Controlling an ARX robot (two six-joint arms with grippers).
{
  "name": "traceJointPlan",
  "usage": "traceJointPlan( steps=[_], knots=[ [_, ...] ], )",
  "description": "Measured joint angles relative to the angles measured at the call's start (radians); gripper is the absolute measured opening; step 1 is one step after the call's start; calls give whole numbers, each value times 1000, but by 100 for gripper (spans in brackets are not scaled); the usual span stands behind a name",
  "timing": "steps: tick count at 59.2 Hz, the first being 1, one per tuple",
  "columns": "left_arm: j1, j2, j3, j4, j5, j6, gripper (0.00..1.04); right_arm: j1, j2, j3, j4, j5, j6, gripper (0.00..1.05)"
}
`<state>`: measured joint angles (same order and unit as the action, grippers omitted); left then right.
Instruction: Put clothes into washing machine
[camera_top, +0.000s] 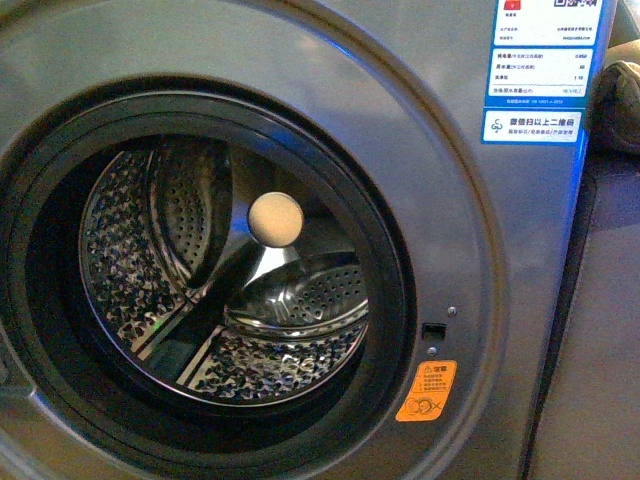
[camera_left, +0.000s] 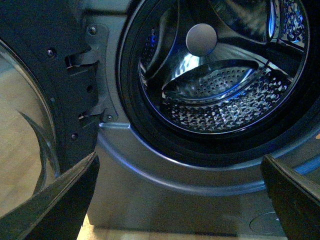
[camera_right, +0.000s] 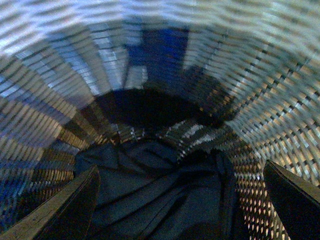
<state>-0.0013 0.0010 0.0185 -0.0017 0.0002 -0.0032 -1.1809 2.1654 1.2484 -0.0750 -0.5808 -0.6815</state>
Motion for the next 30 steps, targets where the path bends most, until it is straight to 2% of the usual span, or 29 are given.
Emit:
traceJointPlan(
  steps=[30],
  knots=[
    [0,0,0,0,0,0,98,-6,369,60,111,179,-37,97]
  ],
)
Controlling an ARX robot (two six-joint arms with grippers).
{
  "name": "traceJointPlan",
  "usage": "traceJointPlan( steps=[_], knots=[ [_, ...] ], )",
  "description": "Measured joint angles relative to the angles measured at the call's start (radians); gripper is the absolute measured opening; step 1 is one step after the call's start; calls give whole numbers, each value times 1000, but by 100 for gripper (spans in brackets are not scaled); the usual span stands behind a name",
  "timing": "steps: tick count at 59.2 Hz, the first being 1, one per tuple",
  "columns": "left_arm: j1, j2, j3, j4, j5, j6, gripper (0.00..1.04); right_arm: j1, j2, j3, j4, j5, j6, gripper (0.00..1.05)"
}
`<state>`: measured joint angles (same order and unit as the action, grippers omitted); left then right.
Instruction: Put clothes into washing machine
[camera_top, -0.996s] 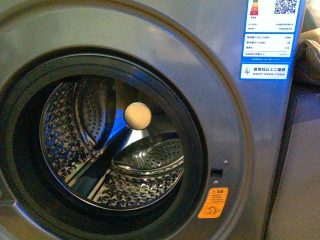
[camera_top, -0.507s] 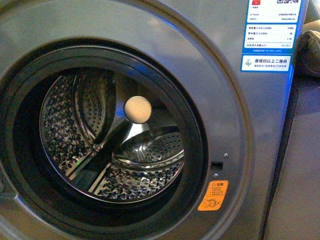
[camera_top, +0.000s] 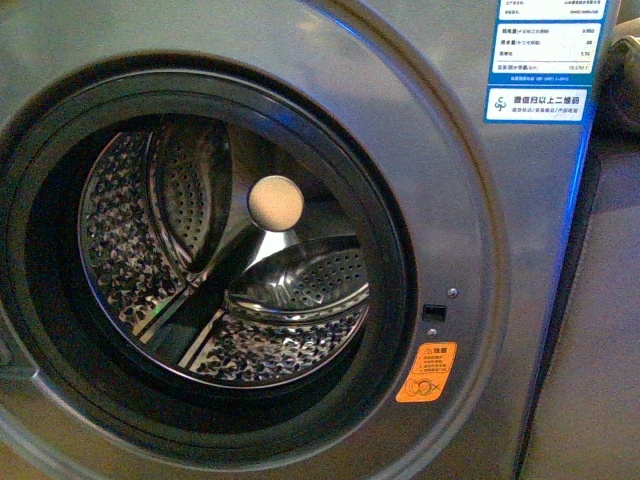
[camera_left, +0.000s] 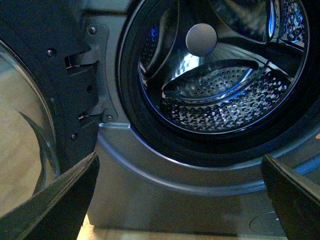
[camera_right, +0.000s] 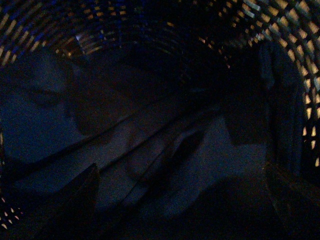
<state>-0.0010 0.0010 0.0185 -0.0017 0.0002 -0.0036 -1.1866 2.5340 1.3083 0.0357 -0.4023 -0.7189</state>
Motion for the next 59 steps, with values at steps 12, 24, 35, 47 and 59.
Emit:
traceJointPlan(
  steps=[12,24,35,47,59],
  knots=[
    [0,0,0,0,0,0,98,-10,95,7,45,8,8,97],
    [0,0,0,0,0,0,98,-7,161,47,63,31,24,97],
    [0,0,0,0,0,0,98,-10,235,110,64,66,35,97],
    [0,0,0,0,0,0,98,-19,320,179,52,90,47,97],
    [0,0,0,0,0,0,98,-21,391,255,43,99,67,97]
  ],
)
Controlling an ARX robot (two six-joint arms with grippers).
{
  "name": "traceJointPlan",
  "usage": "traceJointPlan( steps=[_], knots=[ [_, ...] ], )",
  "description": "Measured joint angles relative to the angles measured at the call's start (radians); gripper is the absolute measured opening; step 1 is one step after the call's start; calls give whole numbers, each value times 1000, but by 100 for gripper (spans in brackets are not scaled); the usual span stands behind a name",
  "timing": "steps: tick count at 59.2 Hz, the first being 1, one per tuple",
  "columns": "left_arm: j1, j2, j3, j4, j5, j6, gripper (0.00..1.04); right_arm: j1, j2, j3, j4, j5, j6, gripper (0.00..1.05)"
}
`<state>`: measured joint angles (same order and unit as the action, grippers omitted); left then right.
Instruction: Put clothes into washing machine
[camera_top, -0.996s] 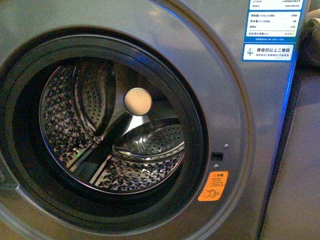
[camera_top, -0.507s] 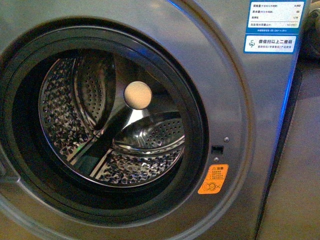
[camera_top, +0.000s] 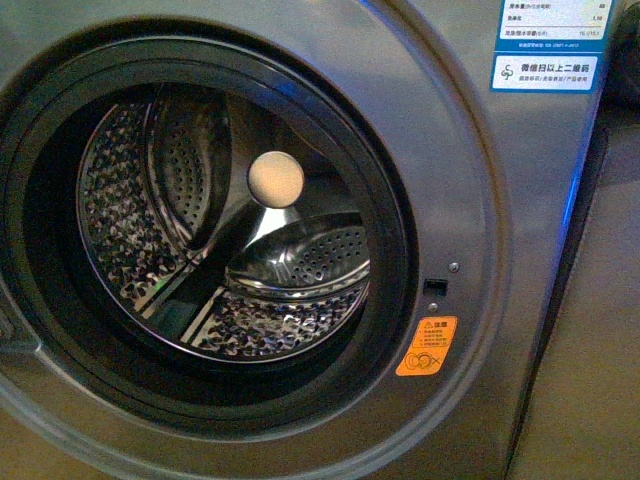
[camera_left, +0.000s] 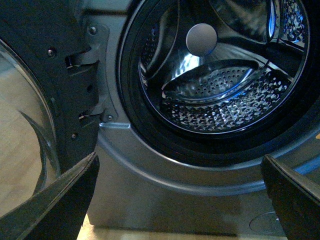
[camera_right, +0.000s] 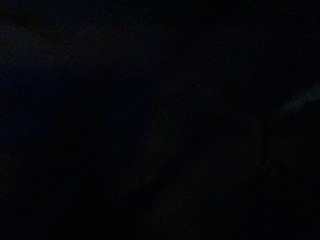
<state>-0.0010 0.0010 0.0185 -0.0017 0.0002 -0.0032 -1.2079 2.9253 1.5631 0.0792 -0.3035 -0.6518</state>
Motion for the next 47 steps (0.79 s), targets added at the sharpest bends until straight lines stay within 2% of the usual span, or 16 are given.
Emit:
traceJointPlan(
  steps=[31,47],
  knots=[
    [0,0,0,0,0,0,98,-20,97,86,39,-28,60,96],
    [0,0,0,0,0,0,98,-24,103,62,156,-32,97,61]
  ],
)
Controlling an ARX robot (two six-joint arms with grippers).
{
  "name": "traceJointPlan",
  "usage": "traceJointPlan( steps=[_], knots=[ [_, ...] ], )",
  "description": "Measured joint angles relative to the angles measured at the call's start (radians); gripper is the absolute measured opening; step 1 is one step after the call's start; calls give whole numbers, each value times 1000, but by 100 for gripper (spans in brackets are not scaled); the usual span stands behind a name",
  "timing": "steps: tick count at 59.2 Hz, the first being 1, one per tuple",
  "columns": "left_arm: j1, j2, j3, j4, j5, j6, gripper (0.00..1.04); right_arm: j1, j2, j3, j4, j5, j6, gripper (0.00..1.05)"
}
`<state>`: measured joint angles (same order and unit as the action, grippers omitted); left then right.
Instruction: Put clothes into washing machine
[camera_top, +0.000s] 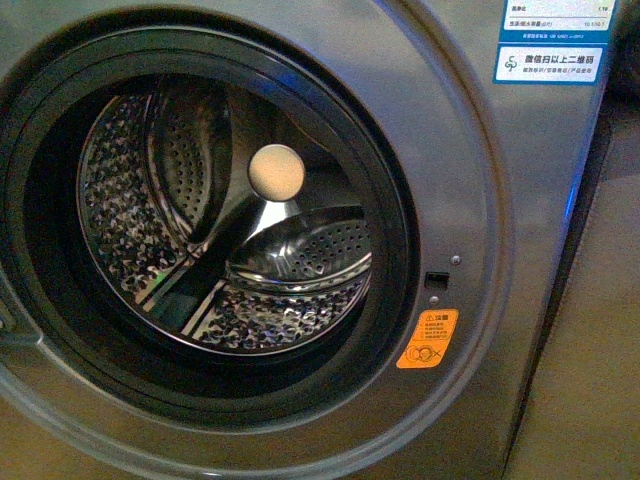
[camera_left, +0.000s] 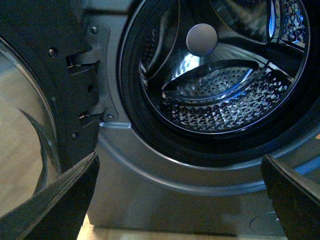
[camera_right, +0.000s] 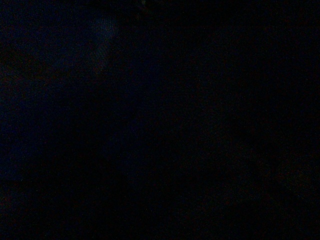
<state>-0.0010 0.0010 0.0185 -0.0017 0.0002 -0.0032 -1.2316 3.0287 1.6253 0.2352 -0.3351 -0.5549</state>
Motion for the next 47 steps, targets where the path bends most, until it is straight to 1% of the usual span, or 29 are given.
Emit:
traceJointPlan(
  steps=[14,21,23,35,47],
  knots=[
    [0,0,0,0,0,0,98,10,-71,-126,153,-5,-2,29],
    [0,0,0,0,0,0,98,9,-150,-215,206,-45,-13,11],
    [0,0,0,0,0,0,98,6,-194,-253,224,-73,-16,7],
    [0,0,0,0,0,0,98,-11,-385,-386,273,-169,10,6],
    [0,0,0,0,0,0,98,-26,-641,-499,316,-279,105,6]
  ],
)
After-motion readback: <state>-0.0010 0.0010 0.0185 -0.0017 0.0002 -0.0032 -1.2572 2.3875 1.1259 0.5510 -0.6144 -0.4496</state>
